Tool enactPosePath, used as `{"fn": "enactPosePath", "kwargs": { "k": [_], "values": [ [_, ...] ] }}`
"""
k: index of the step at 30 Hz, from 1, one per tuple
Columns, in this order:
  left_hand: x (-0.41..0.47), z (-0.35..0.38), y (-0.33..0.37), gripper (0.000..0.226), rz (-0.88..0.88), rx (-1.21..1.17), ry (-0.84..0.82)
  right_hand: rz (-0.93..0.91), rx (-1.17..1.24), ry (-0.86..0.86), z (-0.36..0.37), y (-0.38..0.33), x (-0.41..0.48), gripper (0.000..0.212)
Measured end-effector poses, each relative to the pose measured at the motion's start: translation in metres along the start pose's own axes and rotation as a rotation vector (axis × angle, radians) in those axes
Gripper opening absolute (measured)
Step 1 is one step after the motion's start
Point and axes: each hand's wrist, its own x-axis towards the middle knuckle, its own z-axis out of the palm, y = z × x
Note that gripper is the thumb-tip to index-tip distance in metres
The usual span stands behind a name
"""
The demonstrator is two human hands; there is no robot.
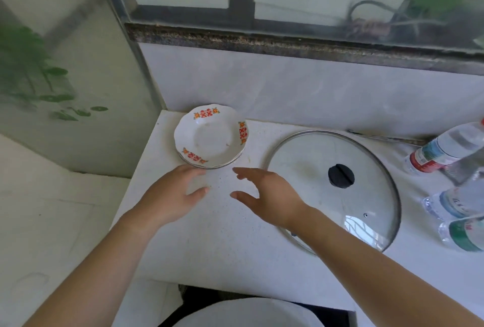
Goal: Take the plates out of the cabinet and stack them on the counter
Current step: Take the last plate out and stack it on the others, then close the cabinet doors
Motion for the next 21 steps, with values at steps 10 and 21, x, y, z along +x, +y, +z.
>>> {"fn": "enactPosePath", "kwargs": {
  "k": [10, 21],
  "values": [
    [-0.104, -0.004, 0.008, 0.043, -0.190, -0.106, 0.186, -0.122, 0.165, -0.104, 0.013, -0.039, -0.026, 0.048],
    [-0.189, -0.015, -0.036, 0.037, -0.410, -0.275, 0.439, -0.271, 0.157, -0.209, 0.047, -0.122, -0.013, 0.044]
  ]
}}
